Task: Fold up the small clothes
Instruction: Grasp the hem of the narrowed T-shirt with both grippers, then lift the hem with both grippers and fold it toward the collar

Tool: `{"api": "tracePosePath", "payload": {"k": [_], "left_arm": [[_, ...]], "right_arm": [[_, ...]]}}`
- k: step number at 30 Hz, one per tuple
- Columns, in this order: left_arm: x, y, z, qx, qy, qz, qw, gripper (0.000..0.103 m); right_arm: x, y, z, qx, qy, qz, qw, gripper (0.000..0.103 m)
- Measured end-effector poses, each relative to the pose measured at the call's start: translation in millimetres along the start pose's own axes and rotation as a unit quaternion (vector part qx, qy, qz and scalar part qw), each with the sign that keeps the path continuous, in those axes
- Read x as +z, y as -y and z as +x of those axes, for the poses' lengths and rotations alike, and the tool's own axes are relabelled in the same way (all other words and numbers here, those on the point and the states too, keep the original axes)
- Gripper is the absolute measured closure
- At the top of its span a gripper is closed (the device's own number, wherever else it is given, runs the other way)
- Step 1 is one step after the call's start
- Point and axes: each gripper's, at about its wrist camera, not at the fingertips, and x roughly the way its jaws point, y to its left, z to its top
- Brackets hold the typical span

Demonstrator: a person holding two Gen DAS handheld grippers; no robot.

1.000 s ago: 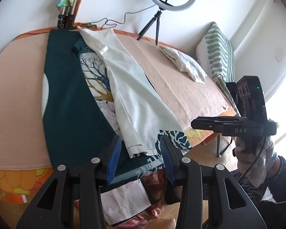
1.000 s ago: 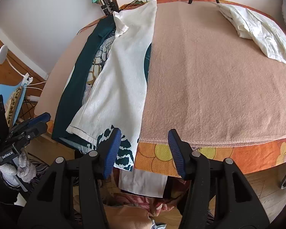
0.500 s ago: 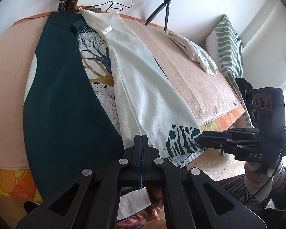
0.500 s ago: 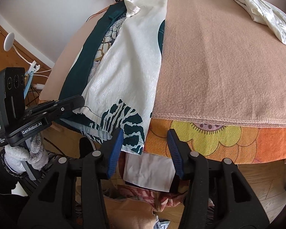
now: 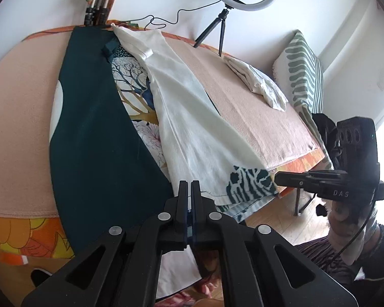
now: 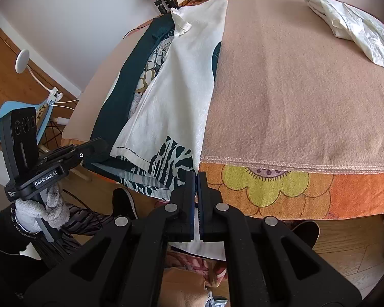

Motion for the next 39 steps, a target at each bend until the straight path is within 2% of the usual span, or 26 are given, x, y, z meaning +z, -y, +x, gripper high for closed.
{"api": "tracePosePath", "payload": {"k": [1, 2, 3, 4, 5, 6, 7, 8, 10, 12, 14, 15, 17, 19, 21, 22, 23, 26, 27, 28, 29, 30, 31, 34, 39], "left_arm": [[3.1, 0.8, 4.8, 0.011, -0.011, -0.003, 0.9999, 0.069], [4.8, 2.1, 9.9, 0.032, -0.019, -0.003, 0.9993, 0.059], [4.9, 3.3, 14.1, 0.037, -0.021, -0.001, 0.9991, 0.059], [4.3, 5.0, 19.5, 0.037, -0.027, 0.004, 0.9989, 0.059], [3.5, 6.2, 25.1, 0.038, -0.034, 0.007, 0.9987, 0.061], [1.8, 7.7, 29.5, 0.033, -0.036, 0.01, 0.9987, 0.07], [0.2, 10.9, 33.4, 0.027, -0.038, 0.018, 0.9988, 0.1], [-1.5, 13.3, 35.9, 0.03, -0.038, 0.025, 0.9985, 0.101], [-4.0, 15.4, 35.3, 0.014, -0.033, 0.026, 0.999, 0.101], [-6.2, 13.9, 29.2, -0.011, -0.03, 0.006, 0.9995, 0.101], [-10.1, 13.9, 23.7, 0.001, -0.025, 0.011, 0.9996, 0.101], [-12.2, 15.1, 22.5, 0.009, -0.02, 0.026, 0.9994, 0.101], [-12.5, 14.5, 20.9, 0.018, -0.028, 0.045, 0.9984, 0.096], [-12.3, 12.2, 9.0, 0.022, -0.032, 0.042, 0.9984, 0.095], [-15.5, 9.1, -13.9, 0.038, -0.009, 0.05, 0.998, 0.092], [-18.2, 4.2, -26.2, 0.055, 0.006, 0.05, 0.9972, 0.083], [-21.0, -2.9, -37.5, 0.067, 0.015, 0.044, 0.9966, 0.08], [-28.5, -33.7, -63.2, 0.092, 0.02, 0.0, 0.9956, 0.08], [-30.5, -44.2, -68.3, 0.094, 0.019, -0.017, 0.9953, 0.077], [-32.2, -54.1, -71.1, 0.095, 0.014, -0.034, 0.9948, 0.068], [-33.6, -61.9, -72.3, 0.094, 0.011, -0.05, 0.9942, 0.067], [-35.2, -68.8, -71.8, 0.095, 0.007, -0.063, 0.9935, 0.067], [-36.0, -73.3, -68.8, 0.093, -0.003, -0.074, 0.9929, 0.067], [-37.7, -78.4, -55.9, 0.071, -0.027, -0.094, 0.9927, 0.067], [-37.5, -72.9, -37.3, 0.037, -0.041, -0.105, 0.9929, 0.07]], "right_arm": [[1.3, -0.2, 0.3, -0.004, 0.001, 0.001, 1.0, 0.09], [2.2, 1.2, 1.6, -0.005, 0.001, 0.006, 1.0, 0.084], [2.8, 2.6, 4.0, -0.006, -0.001, 0.013, 1.0, 0.069], [3.1, 3.4, 6.4, -0.009, -0.003, 0.017, 1.0, 0.064], [3.2, 4.1, 8.4, -0.01, -0.005, 0.017, 1.0, 0.064], [2.9, 3.7, 10.5, -0.011, -0.007, 0.016, 1.0, 0.064], [2.7, 3.4, 12.5, -0.01, -0.008, 0.013, 1.0, 0.064], [2.8, 2.8, 15.1, -0.014, -0.012, 0.012, 1.0, 0.064], [2.4, 2.6, 18.5, -0.018, -0.012, 0.011, 1.0, 0.064], [2.3, 1.4, 23.0, -0.015, -0.019, 0.007, 1.0, 0.066], [1.9, -1.4, 24.6, -0.017, -0.02, -0.001, 1.0, 0.096], [1.6, -1.0, 25.3, -0.014, -0.023, 0.002, 1.0, 0.1], [0.6, 1.2, 23.8, -0.01, -0.025, 0.007, 1.0, 0.1], [-0.7, 0.3, 18.6, -0.019, -0.02, -0.002, 1.0, 0.1], [-1.5, 4.4, 11.7, -0.013, -0.016, 0.003, 1.0, 0.1], [-1.2, 6.4, 8.8, -0.004, -0.015, 0.005, 1.0, 0.1], [-0.4, 7.5, 5.8, -0.003, -0.013, 0.004, 1.0, 0.1], [3.4, 11.3, -1.5, 0.001, 0.0, 0.009, 1.0, 0.099], [3.9, 14.2, -2.5, 0.012, -0.001, 0.016, 1.0, 0.097], [4.7, 16.8, -1.6, 0.02, -0.005, 0.024, 1.0, 0.09], [5.2, 19.0, 0.0, 0.024, -0.009, 0.03, 0.999, 0.087], [5.8, 20.0, 1.8, 0.027, -0.012, 0.033, 0.999, 0.078], [6.0, 19.6, 3.7, 0.026, -0.014, 0.033, 0.999, 0.075], [7.3, 14.4, 9.9, 0.027, -0.02, 0.031, 0.999, 0.074], [6.6, 4.2, 21.8, 0.017, -0.034, 0.021, 0.999, 0.074]]}}
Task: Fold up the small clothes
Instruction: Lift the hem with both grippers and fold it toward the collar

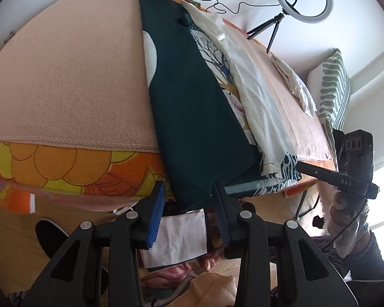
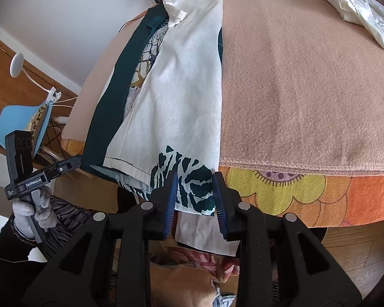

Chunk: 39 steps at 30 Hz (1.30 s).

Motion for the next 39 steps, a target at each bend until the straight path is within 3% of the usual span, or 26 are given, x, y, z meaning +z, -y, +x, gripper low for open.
{"api": "tracePosePath", "payload": {"k": [1, 2, 4, 5, 17, 22, 23, 24, 25, 27, 32, 33, 36, 39], "left_arm": [[0.0, 2.0, 0.3, 0.003, 0.007, 0.006, 1.0, 0.079], [0.0, 3.1, 1.2, 0.007, 0.012, 0.012, 0.9998, 0.103], [0.3, 2.6, 0.4, 0.007, 0.027, 0.016, 0.9995, 0.102], [0.5, 2.9, -1.5, 0.007, 0.031, 0.016, 0.9994, 0.102], [10.3, 6.7, -33.8, 0.005, 0.079, 0.032, 0.9963, 0.102], [4.2, 15.6, -23.8, 0.017, 0.057, 0.073, 0.9955, 0.102], [2.3, 16.1, -19.7, 0.017, 0.05, 0.077, 0.9956, 0.102], [0.3, 16.5, -16.6, 0.015, 0.044, 0.08, 0.9957, 0.102], [-1.3, 16.6, -13.7, 0.017, 0.033, 0.083, 0.9959, 0.101], [-3.3, 13.7, -11.4, 0.014, 0.011, 0.079, 0.9967, 0.096], [3.0, 1.6, -18.7, 0.007, 0.011, 0.047, 0.9988, 0.091], [4.2, 0.9, -18.6, 0.008, 0.012, 0.043, 0.999, 0.091], [6.9, -4.8, -15.7, -0.006, 0.001, 0.018, 0.9998, 0.088], [10.7, -11.4, -4.8, -0.021, -0.016, -0.013, 0.9996, 0.085]], "right_arm": [[-0.6, -1.1, 1.7, -0.002, 0.001, -0.002, 1.0, 0.074], [-0.3, -3.1, 2.5, -0.003, 0.001, -0.006, 1.0, 0.074], [1.2, -4.5, 4.7, 0.0, -0.001, -0.007, 1.0, 0.083], [1.6, -3.4, 7.7, 0.006, -0.009, 0.0, 1.0, 0.096], [13.3, 13.8, -9.5, 0.073, 0.027, 0.076, 0.994, 0.1], [13.4, -0.5, -13.5, 0.033, 0.035, 0.033, 0.998, 0.1], [12.8, -3.1, -12.5, 0.02, 0.031, 0.021, 0.999, 0.099], [11.3, -4.2, -9.9, 0.009, 0.023, 0.016, 1.0, 0.091], [8.5, -1.3, -7.9, 0.006, 0.012, 0.02, 1.0, 0.076], [1.7, 3.0, -4.0, 0.01, 0.003, 0.027, 1.0, 0.062], [-2.4, 5.2, -2.5, 0.019, 0.002, 0.02, 1.0, 0.062], [-2.4, 4.0, -2.0, 0.021, 0.003, 0.017, 1.0, 0.063], [-2.5, -2.0, 5.2, 0.024, -0.009, 0.001, 1.0, 0.085], [-1.6, -7.0, 7.9, 0.019, -0.01, -0.013, 1.0, 0.098]]}}
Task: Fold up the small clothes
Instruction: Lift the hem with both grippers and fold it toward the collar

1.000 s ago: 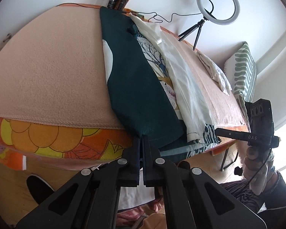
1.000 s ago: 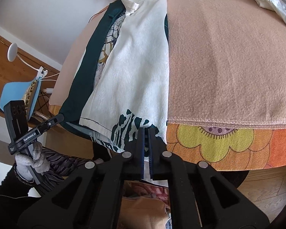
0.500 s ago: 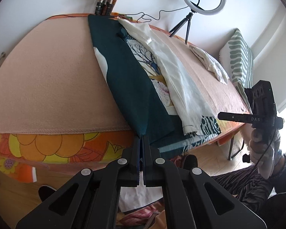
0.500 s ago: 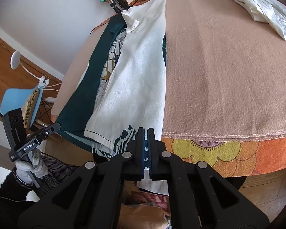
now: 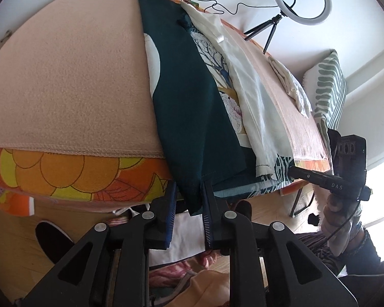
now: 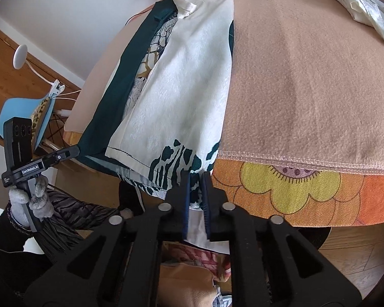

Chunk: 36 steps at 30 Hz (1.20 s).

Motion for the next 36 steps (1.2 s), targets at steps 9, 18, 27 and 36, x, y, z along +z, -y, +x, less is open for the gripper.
{"api": "tracePosePath", "payload": {"k": [9, 18, 27, 36], "left_arm": [[0.1, -19.0, -4.7, -0.029, 0.01, -0.061, 0.9977, 0.085], [3.4, 3.2, 2.3, -0.026, 0.026, -0.013, 0.9992, 0.102], [38.3, 12.2, -22.6, -0.036, 0.069, 0.003, 0.9969, 0.102], [81.4, 15.4, -21.3, -0.026, 0.085, 0.013, 0.996, 0.102]], "right_arm": [[4.0, 11.3, -26.3, 0.04, 0.034, 0.036, 0.998, 0.1], [5.8, 10.1, -13.2, 0.047, 0.011, 0.037, 0.998, 0.1], [30.2, 24.5, -33.8, 0.095, 0.048, 0.092, 0.99, 0.1], [84.2, 16.3, -36.6, 0.089, 0.062, 0.072, 0.992, 0.1]]}}
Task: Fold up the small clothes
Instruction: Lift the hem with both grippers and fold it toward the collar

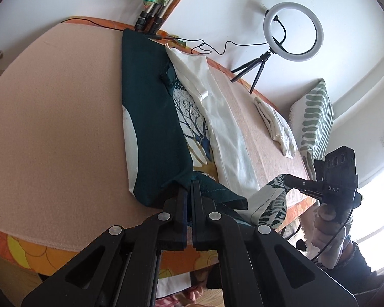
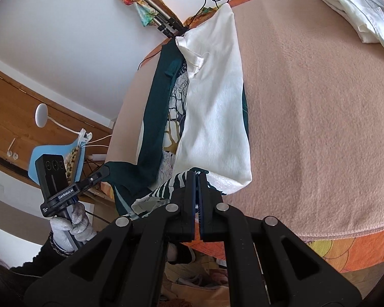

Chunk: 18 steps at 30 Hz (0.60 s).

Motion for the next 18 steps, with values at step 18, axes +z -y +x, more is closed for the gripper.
{"api": "tracePosePath", "payload": {"k": [18], "left_arm": [[75.2, -44.0, 57.2, 0.051, -0.012, -0.007, 0.9986, 0.102]], "right_arm": [[109.5, 24.4, 69.6, -0.033, -0.004, 0.039, 0.999, 0.1]]}}
